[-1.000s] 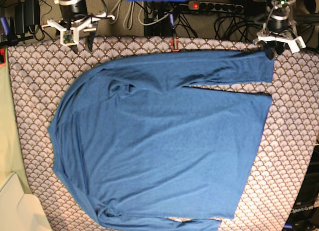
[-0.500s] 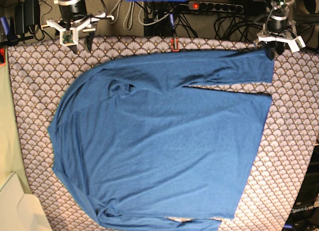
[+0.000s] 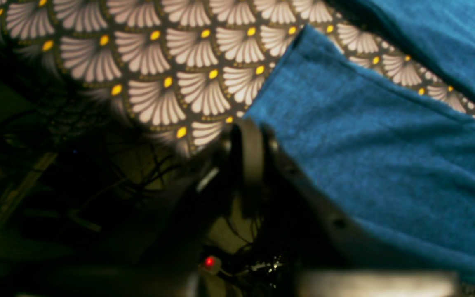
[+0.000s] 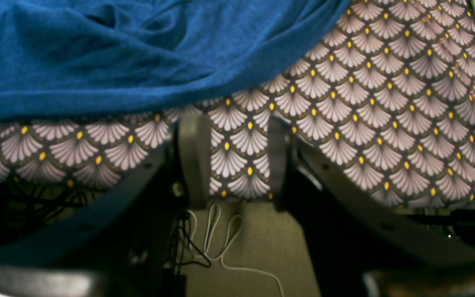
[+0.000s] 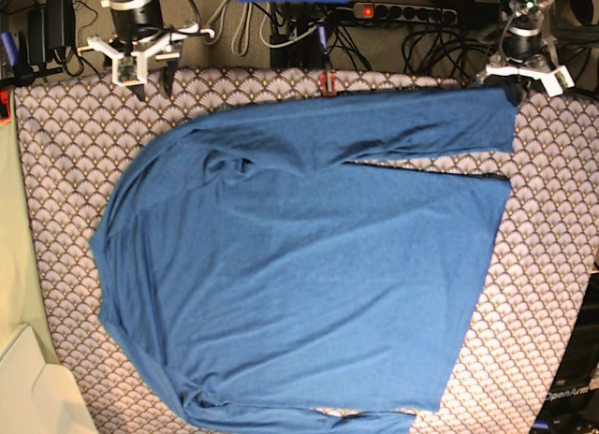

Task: Fold the T-shirt properly
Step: 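Grasp the shoulder edge near the sleeve with the left gripper, then grasp the shoulder edge near the collar with the right gripper, then pull the held shoulder edge away from the hem with both grippers, then shift the left gripper along the edge toward the right gripper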

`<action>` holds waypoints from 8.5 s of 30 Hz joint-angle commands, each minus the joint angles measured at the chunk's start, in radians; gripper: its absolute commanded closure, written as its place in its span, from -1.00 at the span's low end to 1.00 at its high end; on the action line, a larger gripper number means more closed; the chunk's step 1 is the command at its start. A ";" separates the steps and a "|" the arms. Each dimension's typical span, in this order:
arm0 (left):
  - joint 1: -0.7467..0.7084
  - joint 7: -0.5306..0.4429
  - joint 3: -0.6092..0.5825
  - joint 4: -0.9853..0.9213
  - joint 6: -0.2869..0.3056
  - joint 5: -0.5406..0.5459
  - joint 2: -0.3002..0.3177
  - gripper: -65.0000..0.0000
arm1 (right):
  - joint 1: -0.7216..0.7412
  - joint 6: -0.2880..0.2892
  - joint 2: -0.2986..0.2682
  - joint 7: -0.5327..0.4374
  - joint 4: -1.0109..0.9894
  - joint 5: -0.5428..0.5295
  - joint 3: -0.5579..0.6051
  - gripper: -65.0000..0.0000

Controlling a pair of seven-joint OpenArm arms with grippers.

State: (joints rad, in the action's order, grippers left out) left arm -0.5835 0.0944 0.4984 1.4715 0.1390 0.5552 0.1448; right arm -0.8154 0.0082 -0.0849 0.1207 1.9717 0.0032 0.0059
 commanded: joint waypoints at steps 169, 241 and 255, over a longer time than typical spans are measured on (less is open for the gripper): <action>0.531 0.396 0.070 0.054 -0.011 0.003 0.065 0.94 | 0.805 0.148 -0.028 0.429 -0.371 0.002 -0.027 1.00; 0.673 0.474 0.151 -0.131 -0.002 -0.100 -0.006 0.94 | 0.793 0.148 -0.026 0.425 -0.371 0.002 -0.028 1.00; 0.733 0.466 0.016 -0.216 -0.009 -0.251 -0.003 0.94 | 0.779 0.148 -0.028 0.422 -0.371 0.002 -0.028 1.00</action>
State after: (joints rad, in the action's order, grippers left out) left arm 0.1387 0.5739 0.5106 1.2427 0.1276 0.2996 0.1303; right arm -0.0483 0.1600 -0.1047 0.5652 1.5837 0.0040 -0.0193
